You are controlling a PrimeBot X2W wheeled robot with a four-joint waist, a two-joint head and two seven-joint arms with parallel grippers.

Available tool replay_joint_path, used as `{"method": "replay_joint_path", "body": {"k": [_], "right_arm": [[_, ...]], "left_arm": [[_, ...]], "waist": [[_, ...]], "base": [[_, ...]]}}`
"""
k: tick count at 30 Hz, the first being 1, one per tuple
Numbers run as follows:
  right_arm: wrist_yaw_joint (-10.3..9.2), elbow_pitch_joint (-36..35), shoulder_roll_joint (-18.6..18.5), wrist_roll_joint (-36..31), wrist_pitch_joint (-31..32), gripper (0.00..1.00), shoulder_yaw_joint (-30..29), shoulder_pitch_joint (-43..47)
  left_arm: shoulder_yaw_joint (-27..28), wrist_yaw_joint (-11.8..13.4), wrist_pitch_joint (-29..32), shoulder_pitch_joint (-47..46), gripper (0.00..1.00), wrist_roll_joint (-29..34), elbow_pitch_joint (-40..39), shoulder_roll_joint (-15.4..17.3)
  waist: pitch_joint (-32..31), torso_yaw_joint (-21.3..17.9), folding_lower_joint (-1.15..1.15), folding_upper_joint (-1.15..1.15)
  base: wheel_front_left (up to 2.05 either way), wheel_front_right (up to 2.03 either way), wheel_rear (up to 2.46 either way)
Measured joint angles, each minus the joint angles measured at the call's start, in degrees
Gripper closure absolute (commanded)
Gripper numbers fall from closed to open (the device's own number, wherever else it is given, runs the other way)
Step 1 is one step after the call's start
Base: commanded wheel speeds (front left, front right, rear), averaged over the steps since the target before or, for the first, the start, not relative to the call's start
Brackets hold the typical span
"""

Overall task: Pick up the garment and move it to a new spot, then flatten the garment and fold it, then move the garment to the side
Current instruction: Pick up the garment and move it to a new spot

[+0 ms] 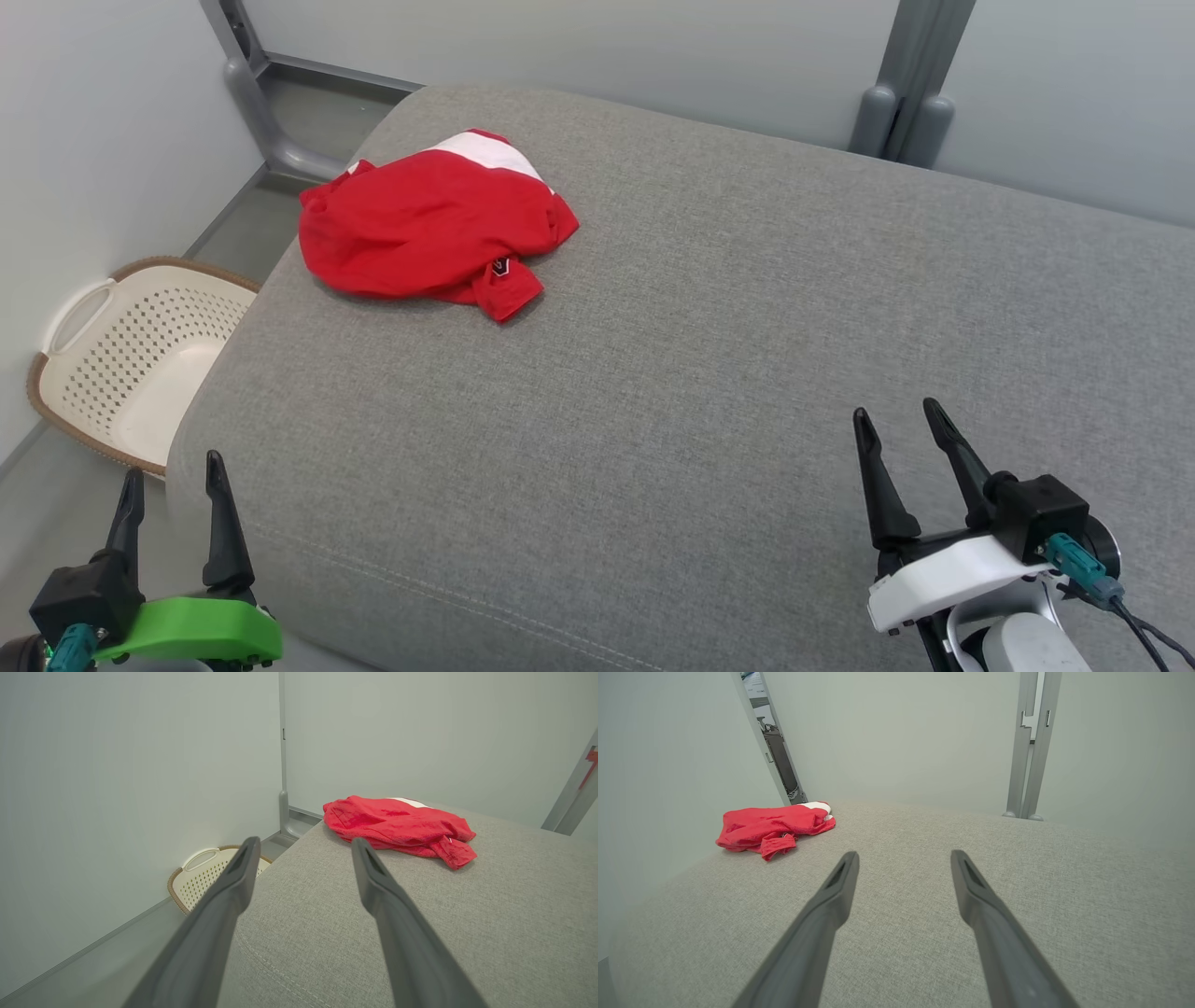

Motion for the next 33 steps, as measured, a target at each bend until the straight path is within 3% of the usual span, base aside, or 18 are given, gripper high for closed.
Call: {"method": "replay_joint_path", "body": {"k": [17,27,33], "right_arm": [[0.0,0.04,-0.86,-0.09,0.0,0.0,0.55,-1.21],[0.0,-2.13,-2.97,-2.2,1.2,0.0,-0.93,-5.32],[0.0,-8.11,-4.77,-4.34,3.37,0.0,-5.55,-7.72]], "left_arm": [[-0.41,-0.18,0.0,-3.1,0.0,-0.02,0.45,0.3],[-1.05,-0.47,0.0,-17.6,0.0,-2.3,3.6,3.91],[-2.52,-0.56,-0.01,-32.4,0.0,-5.08,8.79,8.98]], "waist": [[1.66,0.17,0.0,0.0],[5.95,-4.13,0.0,0.0],[12.27,-9.56,0.0,0.0]], "base": [[0.0,0.0,0.0],[0.0,0.0,0.0],[0.0,0.0,0.0]]}}
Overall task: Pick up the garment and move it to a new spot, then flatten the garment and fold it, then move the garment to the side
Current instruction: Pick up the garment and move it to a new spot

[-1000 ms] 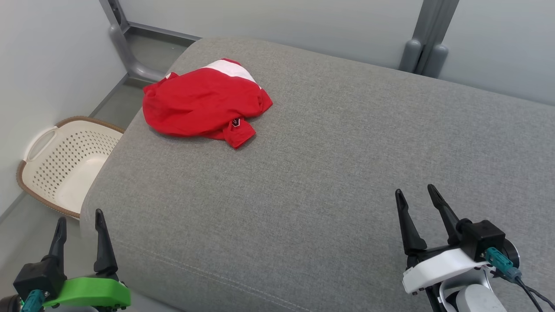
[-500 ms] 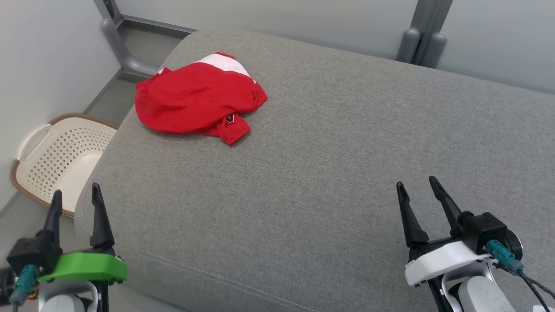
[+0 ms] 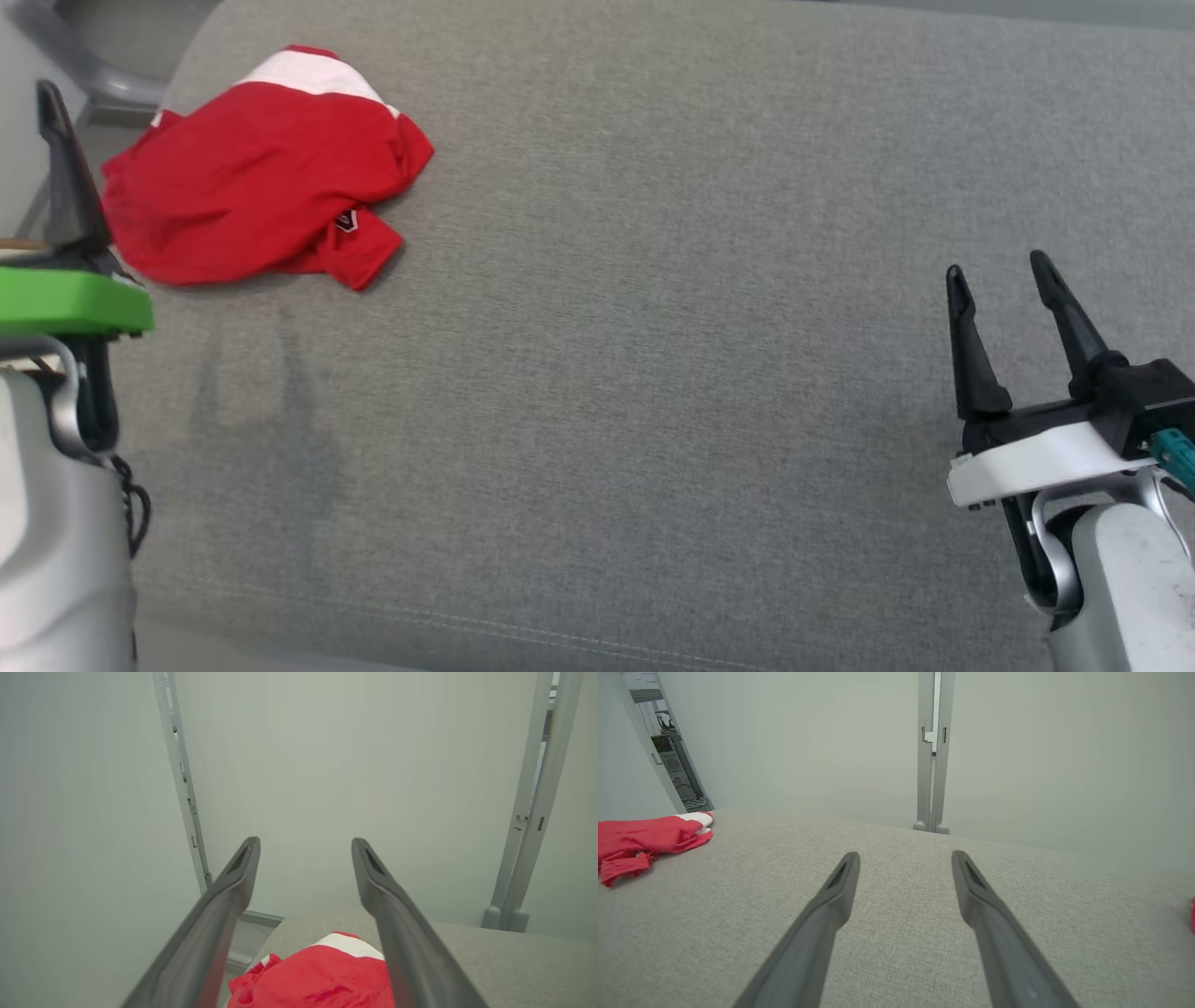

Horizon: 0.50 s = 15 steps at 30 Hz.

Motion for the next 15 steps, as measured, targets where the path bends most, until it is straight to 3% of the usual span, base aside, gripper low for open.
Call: {"method": "replay_joint_path", "body": {"k": [9,15], "right_arm": [[0.0,-6.38,-1.69,-2.05,1.9,0.0,-3.26,-1.53],[0.0,-9.87,-2.58,-2.47,3.14,0.0,-4.09,-2.4]], "left_arm": [[-3.7,-0.03,-0.07,-14.12,0.0,-4.2,10.23,7.71],[-7.49,-0.1,3.57,-20.9,0.0,-7.36,19.86,11.66]], "waist": [[8.17,-6.1,0.01,0.0],[13.25,-9.64,0.01,0.0]], "base": [[0.0,0.0,0.0],[0.0,0.0,0.0]]}}
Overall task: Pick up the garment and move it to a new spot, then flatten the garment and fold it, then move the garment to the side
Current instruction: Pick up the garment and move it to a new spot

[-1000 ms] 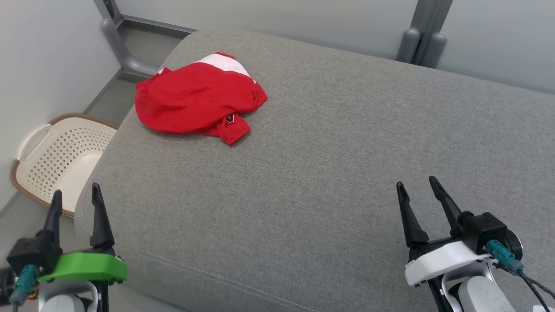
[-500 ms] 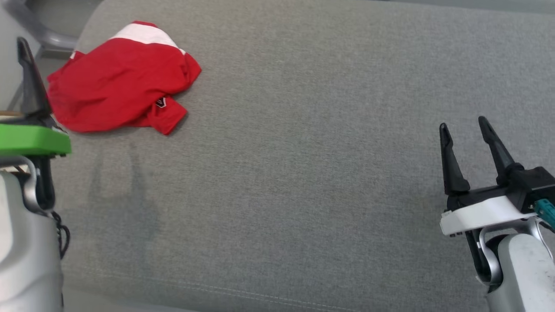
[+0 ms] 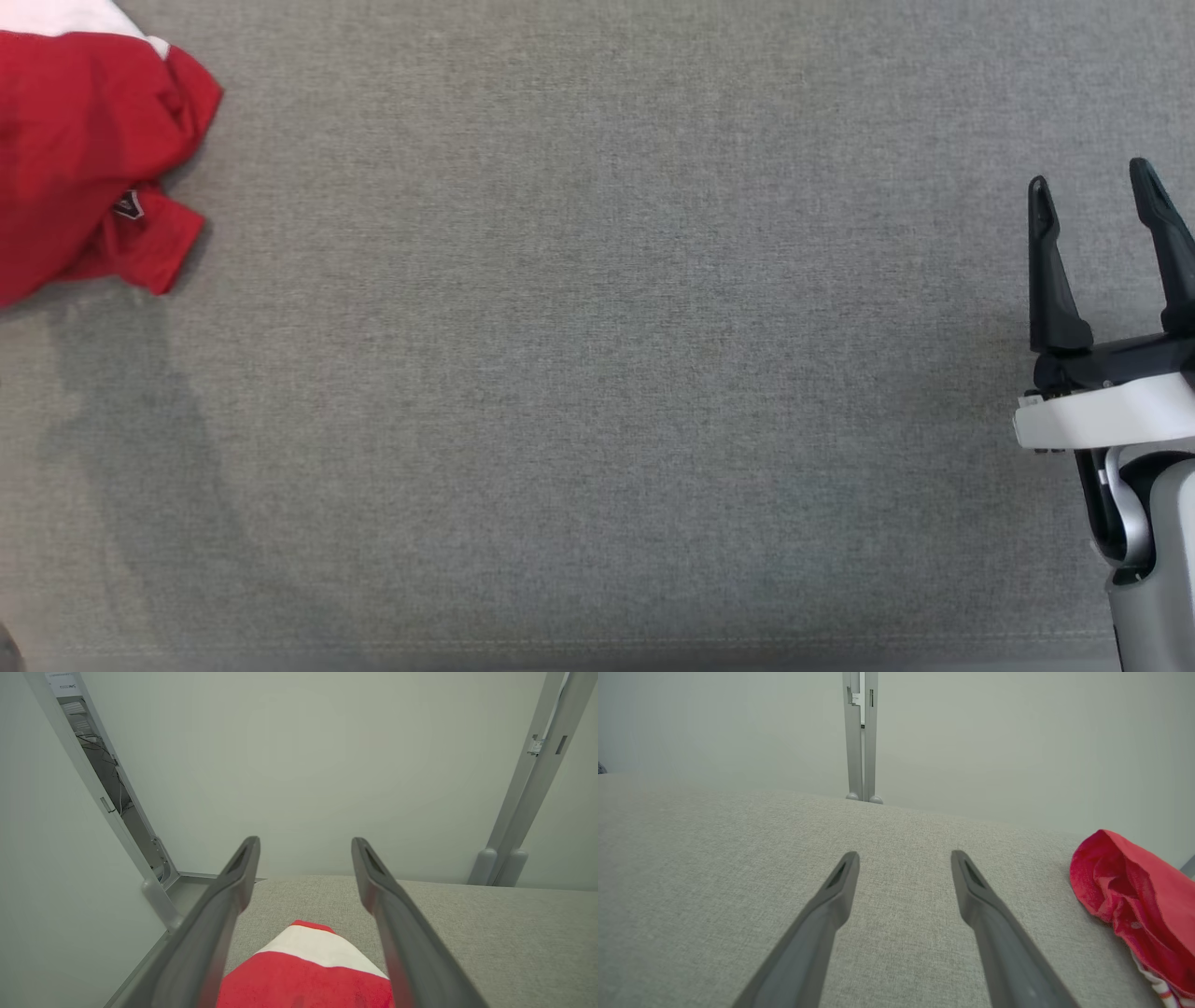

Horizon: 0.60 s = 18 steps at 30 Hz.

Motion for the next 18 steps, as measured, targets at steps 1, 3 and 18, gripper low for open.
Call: {"method": "replay_joint_path", "body": {"k": [1,3,18], "right_arm": [[0.0,-0.34,-0.11,-0.01,0.18,0.0,-0.08,-0.21],[0.0,-0.97,-0.27,-0.07,0.49,0.0,0.04,-0.63],[0.0,-1.51,-0.71,-0.36,1.36,0.0,1.22,-1.33]], "left_arm": [[-0.48,0.0,0.54,-0.7,0.0,-0.81,1.19,0.24],[-2.21,0.0,1.9,-1.99,0.0,-1.66,4.39,0.96],[-11.27,0.0,23.09,-5.31,0.61,-14.24,19.04,2.81]], "waist": [[0.63,-0.4,0.0,0.0],[2.07,-1.37,0.0,0.0],[4.59,-4.59,0.0,0.0]], "base": [[0.0,0.0,0.0],[0.0,0.0,0.0],[0.0,0.0,0.0]]}}
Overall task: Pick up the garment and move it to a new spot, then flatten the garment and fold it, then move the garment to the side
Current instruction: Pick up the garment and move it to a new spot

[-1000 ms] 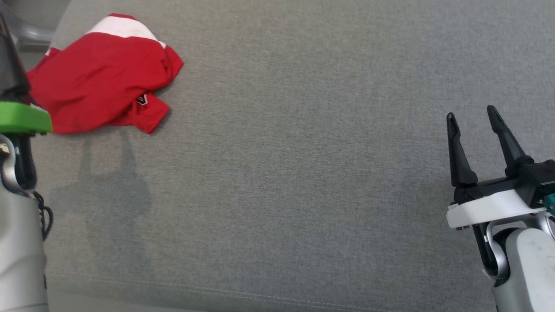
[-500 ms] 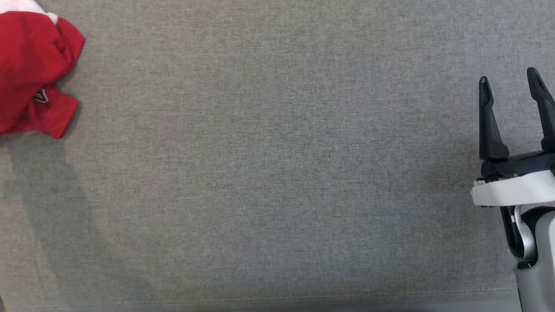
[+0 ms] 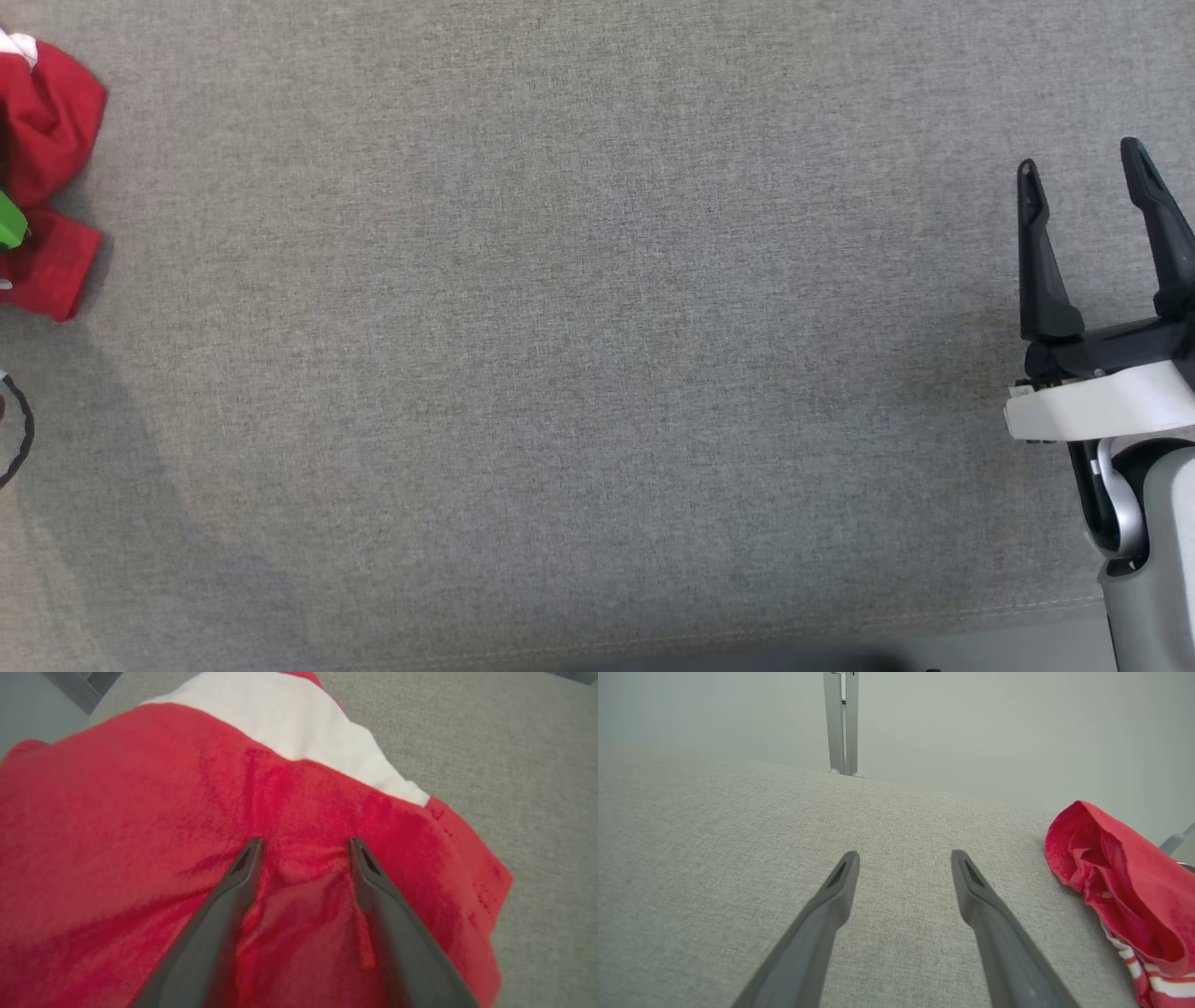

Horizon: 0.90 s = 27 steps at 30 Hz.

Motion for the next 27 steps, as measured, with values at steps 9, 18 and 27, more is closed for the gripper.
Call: {"method": "replay_joint_path", "body": {"k": [9,18,27], "right_arm": [[0.0,3.54,1.65,0.82,-2.01,0.0,1.0,0.14],[0.0,8.04,3.11,2.2,-4.47,0.0,1.86,0.64],[0.0,12.37,5.24,3.82,-6.76,0.0,2.3,1.24]], "left_arm": [[-1.67,-0.07,-5.04,1.66,1.0,-1.37,2.78,1.64],[-4.67,-0.07,-15.74,-0.73,1.0,-1.07,-2.15,2.86],[-10.59,-0.07,-19.35,-4.55,1.0,-0.24,-11.5,1.93]], "waist": [[-3.5,-1.24,0.0,0.0],[-8.54,-2.35,-0.01,0.0],[-13.57,-4.38,-0.01,0.0]], "base": [[0.0,0.0,0.0],[0.0,0.0,0.0],[0.0,0.0,0.0]]}}
